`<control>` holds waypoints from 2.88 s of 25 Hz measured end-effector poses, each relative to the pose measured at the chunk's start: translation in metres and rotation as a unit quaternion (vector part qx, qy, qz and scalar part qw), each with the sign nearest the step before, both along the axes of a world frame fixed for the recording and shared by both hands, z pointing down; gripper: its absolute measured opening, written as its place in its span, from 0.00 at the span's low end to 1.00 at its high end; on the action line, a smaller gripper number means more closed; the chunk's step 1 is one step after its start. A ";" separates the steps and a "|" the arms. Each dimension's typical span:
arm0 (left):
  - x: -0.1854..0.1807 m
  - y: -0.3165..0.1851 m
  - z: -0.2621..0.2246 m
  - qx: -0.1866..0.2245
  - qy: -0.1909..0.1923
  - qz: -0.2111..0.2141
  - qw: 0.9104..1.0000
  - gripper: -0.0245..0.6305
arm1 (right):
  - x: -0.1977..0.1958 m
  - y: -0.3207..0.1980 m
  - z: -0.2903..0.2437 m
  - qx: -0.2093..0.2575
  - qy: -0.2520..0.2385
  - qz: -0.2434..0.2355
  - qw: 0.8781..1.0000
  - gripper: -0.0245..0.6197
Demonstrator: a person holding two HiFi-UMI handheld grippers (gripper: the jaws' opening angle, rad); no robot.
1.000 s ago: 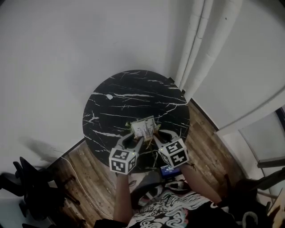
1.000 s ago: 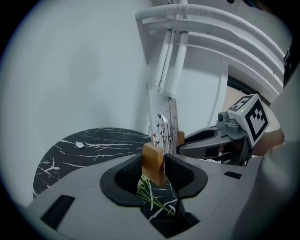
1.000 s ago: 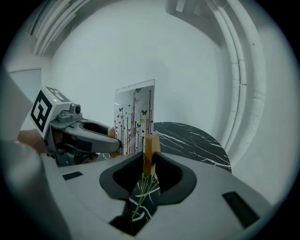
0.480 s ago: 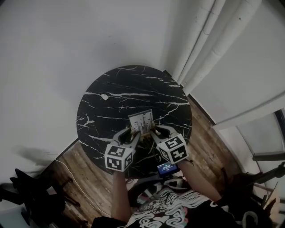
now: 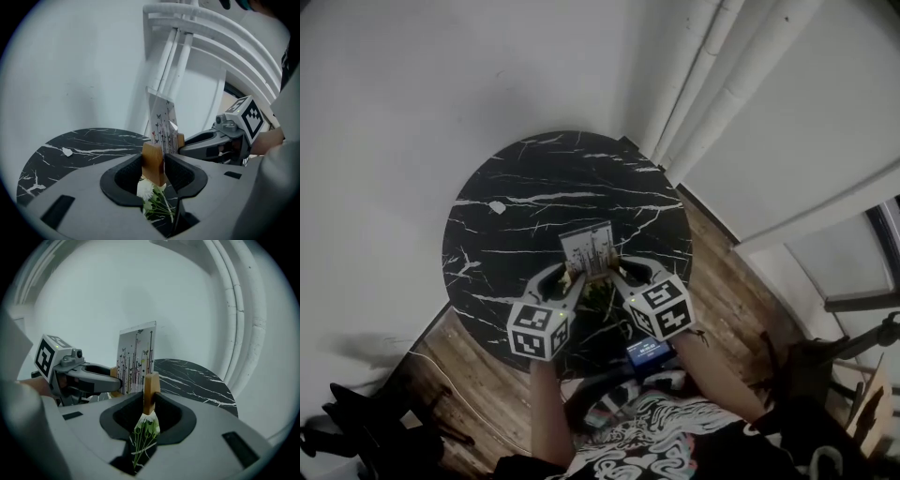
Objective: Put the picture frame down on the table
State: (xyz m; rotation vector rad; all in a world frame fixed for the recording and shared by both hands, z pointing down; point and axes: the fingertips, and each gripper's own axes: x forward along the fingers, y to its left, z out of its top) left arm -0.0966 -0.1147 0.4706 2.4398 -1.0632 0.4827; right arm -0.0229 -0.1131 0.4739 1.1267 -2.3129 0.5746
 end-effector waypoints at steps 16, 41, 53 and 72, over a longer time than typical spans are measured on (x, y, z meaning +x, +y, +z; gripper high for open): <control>0.000 -0.016 0.002 0.005 -0.010 -0.020 1.000 0.29 | 0.000 -0.020 0.003 0.007 -0.001 -0.024 1.000 0.17; 0.001 -0.066 0.042 -0.025 -0.023 -0.022 0.999 0.29 | 0.000 -0.069 0.043 -0.018 0.013 -0.049 0.999 0.16; -0.013 -0.084 0.068 -0.047 -0.028 -0.034 0.998 0.29 | -0.015 -0.088 0.071 -0.040 0.021 -0.072 0.996 0.16; -0.022 -0.101 0.106 -0.071 -0.045 -0.034 0.996 0.28 | -0.025 -0.109 0.108 -0.047 0.043 -0.103 0.993 0.16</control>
